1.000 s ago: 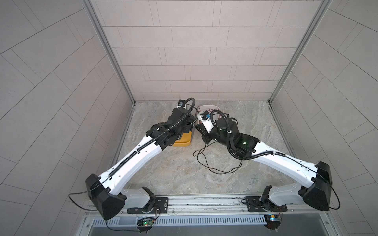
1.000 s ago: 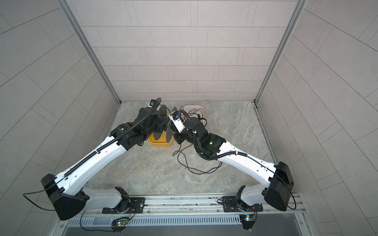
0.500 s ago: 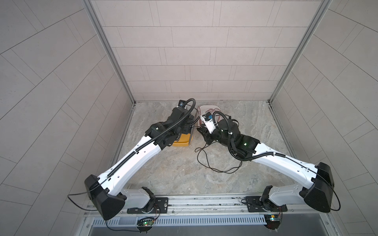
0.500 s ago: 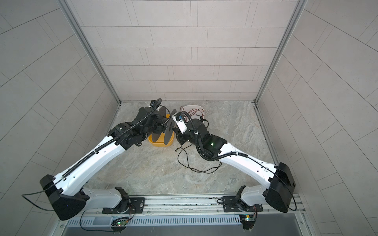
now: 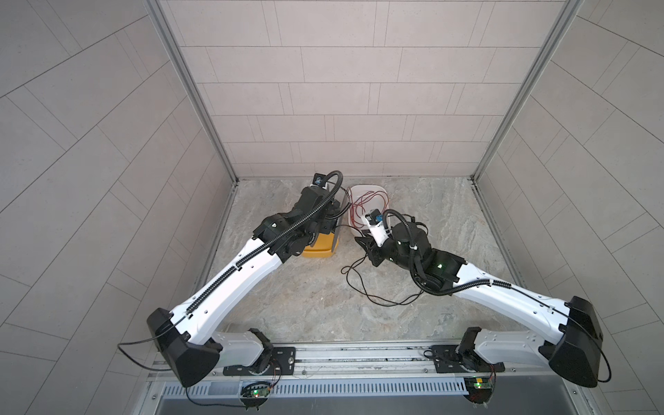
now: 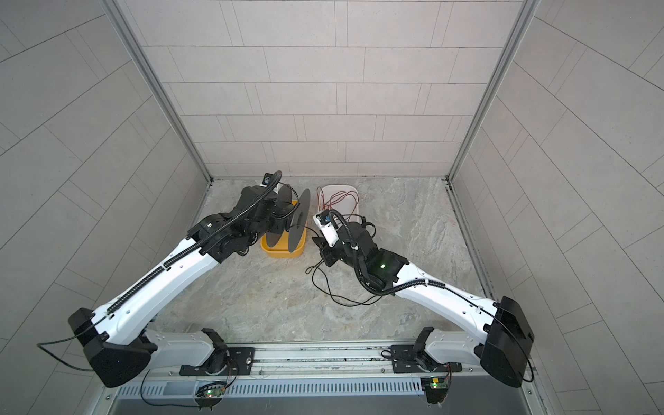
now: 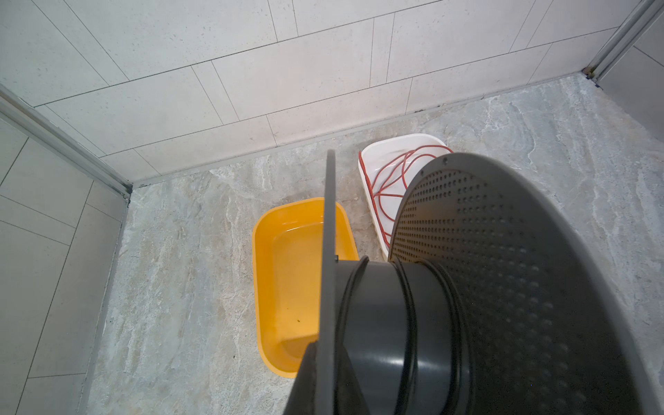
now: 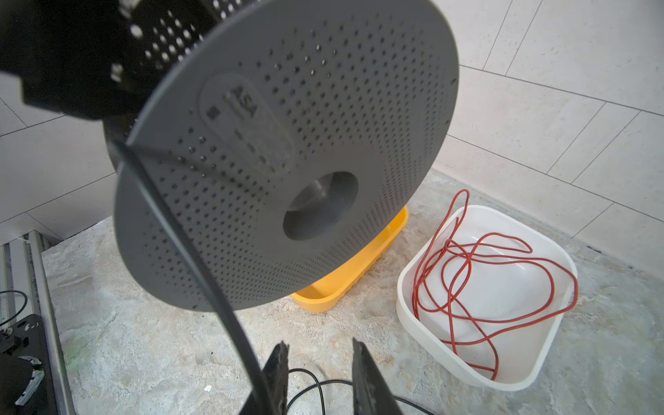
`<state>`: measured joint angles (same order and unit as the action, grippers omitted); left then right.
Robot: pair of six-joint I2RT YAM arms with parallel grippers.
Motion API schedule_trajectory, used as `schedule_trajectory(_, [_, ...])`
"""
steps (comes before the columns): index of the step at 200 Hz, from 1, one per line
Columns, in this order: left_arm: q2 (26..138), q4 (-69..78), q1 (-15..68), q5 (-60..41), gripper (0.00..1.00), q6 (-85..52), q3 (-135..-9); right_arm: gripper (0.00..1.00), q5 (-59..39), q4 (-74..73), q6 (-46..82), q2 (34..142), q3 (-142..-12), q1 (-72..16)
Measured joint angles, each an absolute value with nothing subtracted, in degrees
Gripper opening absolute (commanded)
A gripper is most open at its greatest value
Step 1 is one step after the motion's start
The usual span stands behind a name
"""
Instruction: Wrap the cables
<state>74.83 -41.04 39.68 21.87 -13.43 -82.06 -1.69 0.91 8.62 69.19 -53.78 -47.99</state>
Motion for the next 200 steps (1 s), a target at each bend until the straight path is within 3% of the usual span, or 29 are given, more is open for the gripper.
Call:
schedule_trajectory(82, [74.83,-41.08,39.70,21.54,0.00,-13.45,-82.06,0.20,-1.63,0.01,10.39,66.11,-47.81,-47.94])
schedule_trajectory(117, [74.83,-41.10,39.72,21.37,0.00,-13.45,-82.06,0.00,-1.58,-0.25,10.57,65.84,-47.55,-47.94])
schedule_trajectory(200, [74.78,-40.91,40.45,20.40,0.00,-14.13,-81.10,0.00,1.19,3.27,6.42,64.07,-54.65,-47.86])
